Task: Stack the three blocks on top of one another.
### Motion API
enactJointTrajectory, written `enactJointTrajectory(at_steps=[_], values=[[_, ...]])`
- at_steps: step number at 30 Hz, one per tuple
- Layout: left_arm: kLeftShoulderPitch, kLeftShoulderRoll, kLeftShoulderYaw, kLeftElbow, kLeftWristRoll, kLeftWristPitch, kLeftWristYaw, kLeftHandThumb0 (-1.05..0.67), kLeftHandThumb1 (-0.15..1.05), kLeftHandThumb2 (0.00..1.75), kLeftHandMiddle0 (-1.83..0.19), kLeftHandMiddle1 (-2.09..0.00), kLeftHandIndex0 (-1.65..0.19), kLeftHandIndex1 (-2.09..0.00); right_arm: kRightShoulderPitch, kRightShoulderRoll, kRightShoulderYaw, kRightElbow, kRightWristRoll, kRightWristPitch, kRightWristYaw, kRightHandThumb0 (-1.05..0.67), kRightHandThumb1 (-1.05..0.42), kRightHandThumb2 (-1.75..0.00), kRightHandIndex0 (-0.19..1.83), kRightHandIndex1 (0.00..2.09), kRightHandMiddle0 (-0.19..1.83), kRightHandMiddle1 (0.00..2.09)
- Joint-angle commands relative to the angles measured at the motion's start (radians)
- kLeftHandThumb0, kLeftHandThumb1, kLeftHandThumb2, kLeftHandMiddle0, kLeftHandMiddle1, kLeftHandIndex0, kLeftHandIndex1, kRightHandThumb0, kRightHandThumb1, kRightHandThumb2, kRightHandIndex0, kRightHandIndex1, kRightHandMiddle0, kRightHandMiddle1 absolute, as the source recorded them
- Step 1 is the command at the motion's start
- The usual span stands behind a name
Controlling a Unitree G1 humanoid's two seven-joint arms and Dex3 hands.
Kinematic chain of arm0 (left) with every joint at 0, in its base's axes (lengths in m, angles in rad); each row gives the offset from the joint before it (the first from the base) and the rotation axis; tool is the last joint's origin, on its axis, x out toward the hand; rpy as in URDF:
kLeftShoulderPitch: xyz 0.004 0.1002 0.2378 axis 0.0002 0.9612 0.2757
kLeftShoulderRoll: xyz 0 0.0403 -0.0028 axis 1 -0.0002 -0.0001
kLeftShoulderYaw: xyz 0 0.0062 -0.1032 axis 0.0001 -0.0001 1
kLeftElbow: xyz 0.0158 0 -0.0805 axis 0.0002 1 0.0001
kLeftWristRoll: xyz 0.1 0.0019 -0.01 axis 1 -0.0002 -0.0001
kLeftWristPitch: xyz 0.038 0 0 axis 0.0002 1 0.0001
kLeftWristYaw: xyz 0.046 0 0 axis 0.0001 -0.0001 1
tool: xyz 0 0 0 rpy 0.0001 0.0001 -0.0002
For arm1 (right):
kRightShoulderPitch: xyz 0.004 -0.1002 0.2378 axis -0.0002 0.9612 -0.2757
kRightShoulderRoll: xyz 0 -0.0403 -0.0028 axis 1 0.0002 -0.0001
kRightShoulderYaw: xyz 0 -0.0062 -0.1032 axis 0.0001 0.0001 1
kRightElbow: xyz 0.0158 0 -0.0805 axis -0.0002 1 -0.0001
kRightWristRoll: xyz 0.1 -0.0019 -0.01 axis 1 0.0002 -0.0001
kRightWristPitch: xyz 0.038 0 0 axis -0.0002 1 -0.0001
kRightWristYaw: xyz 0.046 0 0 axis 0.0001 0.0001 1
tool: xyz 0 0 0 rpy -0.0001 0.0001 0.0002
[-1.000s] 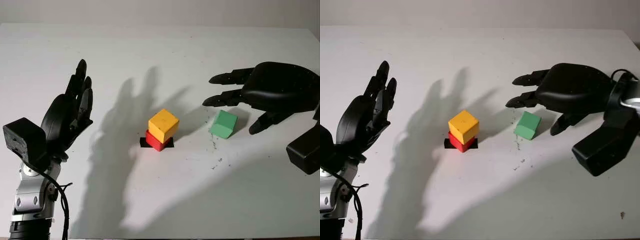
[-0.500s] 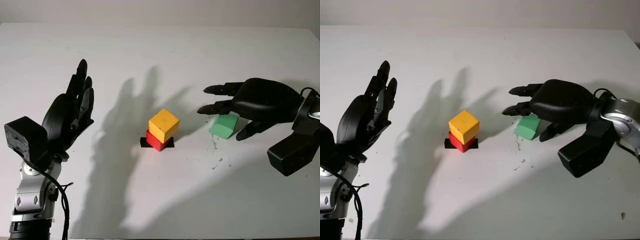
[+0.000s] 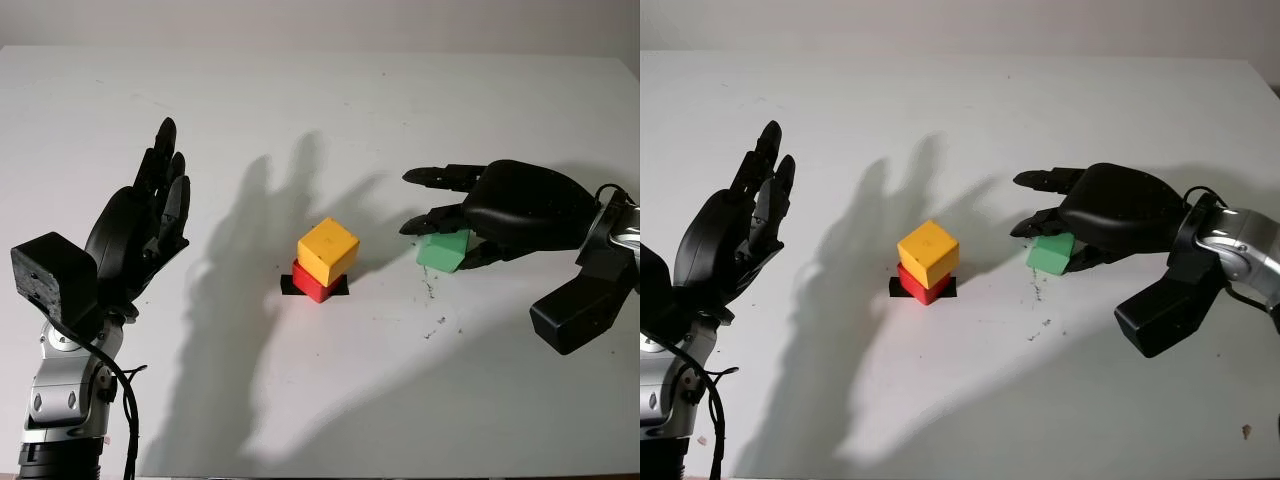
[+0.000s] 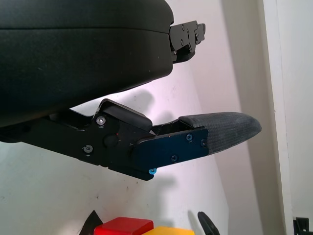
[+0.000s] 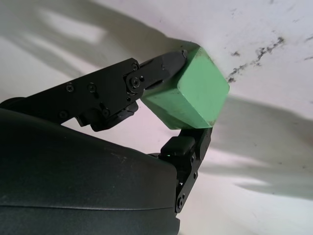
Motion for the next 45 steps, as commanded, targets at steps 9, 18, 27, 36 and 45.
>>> enactJointTrajectory(at_steps=[9,18,27,36,45], values=[[0.004,0.008,0.005,0.000,-0.007,-0.013,-0.013,-0.78,1.05,0.64,0.19,0.00,0.19,0.00,-0.088,-0.025,0.048,0.041,-0.097,0.029,-0.119,-0.31,-0.89,-0.05,0.38,0.07,0.70,0.81],[0.002,0.010,0.003,0.006,-0.005,-0.018,-0.015,-0.76,1.05,0.64,0.19,0.00,0.19,0.00,-0.146,-0.012,0.038,0.048,0.016,0.058,0.005,-0.36,-0.89,-0.05,0.37,0.06,0.62,1.01],[-0.002,0.005,-0.008,0.006,0.004,-0.018,-0.012,-0.76,1.05,0.65,0.19,0.00,0.19,0.00,-0.246,0.017,-0.028,-0.112,0.243,0.030,0.197,-0.37,-0.83,-0.05,0.45,0.07,0.85,0.81],[-0.005,-0.005,-0.019,0.010,0.006,-0.023,-0.001,-0.77,1.05,0.65,0.19,0.00,0.19,0.00,-0.416,0.108,0.001,-0.151,0.218,-0.112,0.210,-0.44,-0.76,-0.04,0.56,0.10,1.01,0.80],[0.002,-0.015,-0.027,0.004,0.008,-0.029,0.015,-0.78,1.05,0.67,0.19,0.00,0.19,0.00,-0.494,0.203,0.035,-0.133,0.167,-0.231,0.206,-0.51,-0.73,-0.05,0.48,0.11,0.95,1.14]])
